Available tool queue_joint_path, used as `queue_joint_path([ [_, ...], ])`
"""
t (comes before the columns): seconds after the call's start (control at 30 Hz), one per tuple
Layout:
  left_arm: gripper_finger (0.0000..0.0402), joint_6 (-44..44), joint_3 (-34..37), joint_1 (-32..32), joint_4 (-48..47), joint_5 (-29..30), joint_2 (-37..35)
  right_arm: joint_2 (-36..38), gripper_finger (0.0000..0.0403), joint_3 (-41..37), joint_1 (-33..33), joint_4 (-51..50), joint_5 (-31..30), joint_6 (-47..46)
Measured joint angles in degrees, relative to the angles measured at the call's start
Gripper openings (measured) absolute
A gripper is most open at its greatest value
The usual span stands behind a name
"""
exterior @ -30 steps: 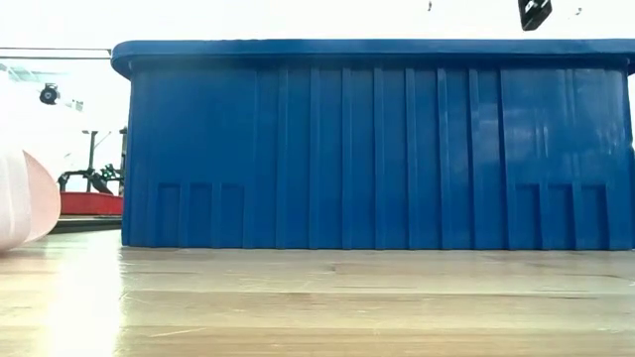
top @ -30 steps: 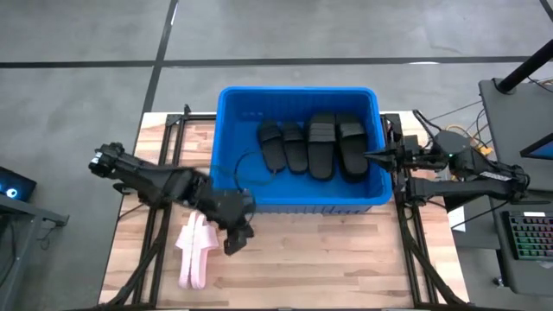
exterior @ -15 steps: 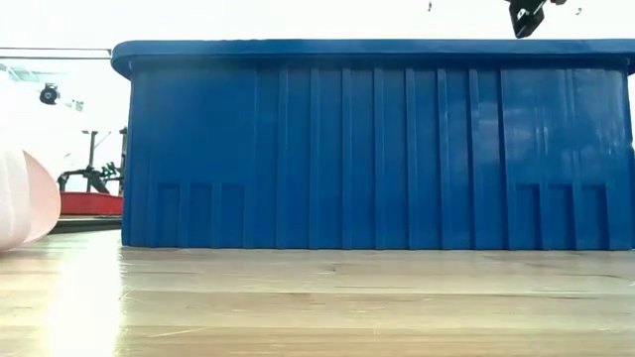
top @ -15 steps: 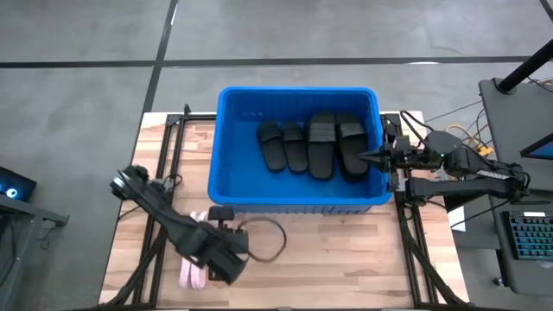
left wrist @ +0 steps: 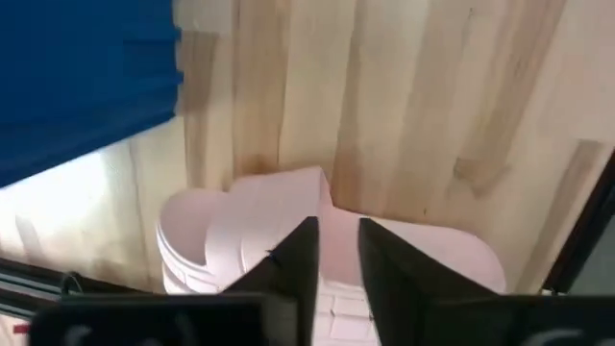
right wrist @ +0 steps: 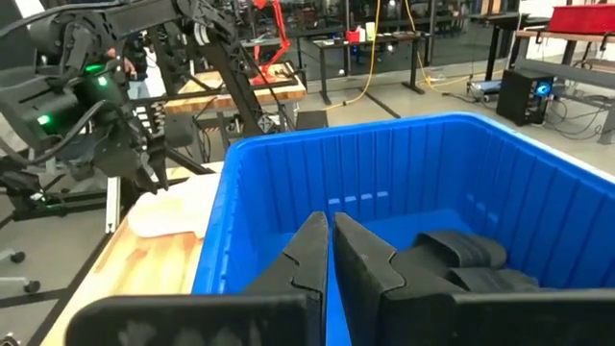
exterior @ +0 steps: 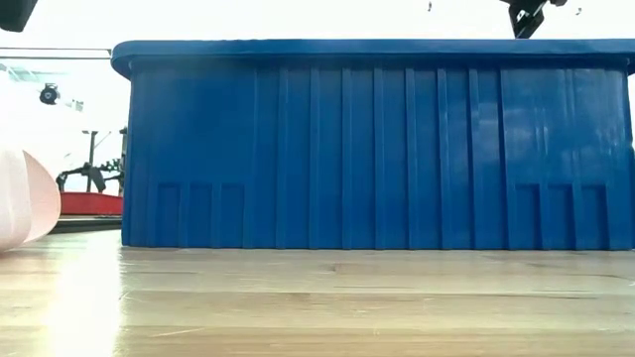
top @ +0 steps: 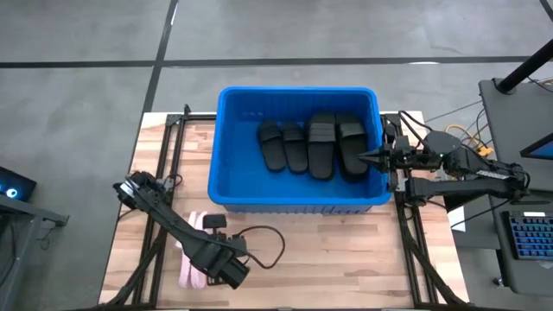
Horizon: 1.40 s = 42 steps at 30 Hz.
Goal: Pick and place slides into bin
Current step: Put the right pink slide into the bin
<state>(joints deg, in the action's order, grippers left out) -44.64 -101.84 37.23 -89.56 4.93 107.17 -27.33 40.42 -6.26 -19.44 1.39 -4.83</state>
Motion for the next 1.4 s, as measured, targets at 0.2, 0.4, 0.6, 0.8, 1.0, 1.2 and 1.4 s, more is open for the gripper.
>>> queue_joint_path([
  [0.2,0.0164,3.17,0.63,0.02,0.77,-0.13,-0.08,0.01,0.0013,-0.15,0.00,-0.01,-0.01,0.32],
  [0.4,0.0236,3.56,4.16,0.42,0.91,-1.52,0.12,0.02,0.0013,-0.17,0.00,-0.02,-0.02,0.32],
  [0.6,0.0246,4.53,8.14,0.74,1.27,-2.87,0.14,0.00,0.0013,-0.17,0.00,-0.04,-0.02,0.34],
  [0.8,0.0247,4.67,12.03,0.70,5.04,-2.85,0.16,0.02,0.0013,-0.17,0.00,-0.12,-0.02,0.34],
  [1.0,0.0247,4.50,16.03,0.72,6.11,-2.41,0.18,0.02,0.0013,-0.17,0.00,-0.28,0.00,0.55],
  [1.2,0.0247,4.56,18.53,0.66,6.65,-1.36,0.18,0.02,0.0013,-0.17,0.00,-0.28,-0.02,0.56],
  [1.4,0.0247,6.36,20.76,0.66,10.41,-1.12,0.18,-0.08,0.0013,-0.17,-0.02,-0.28,-0.02,0.91],
])
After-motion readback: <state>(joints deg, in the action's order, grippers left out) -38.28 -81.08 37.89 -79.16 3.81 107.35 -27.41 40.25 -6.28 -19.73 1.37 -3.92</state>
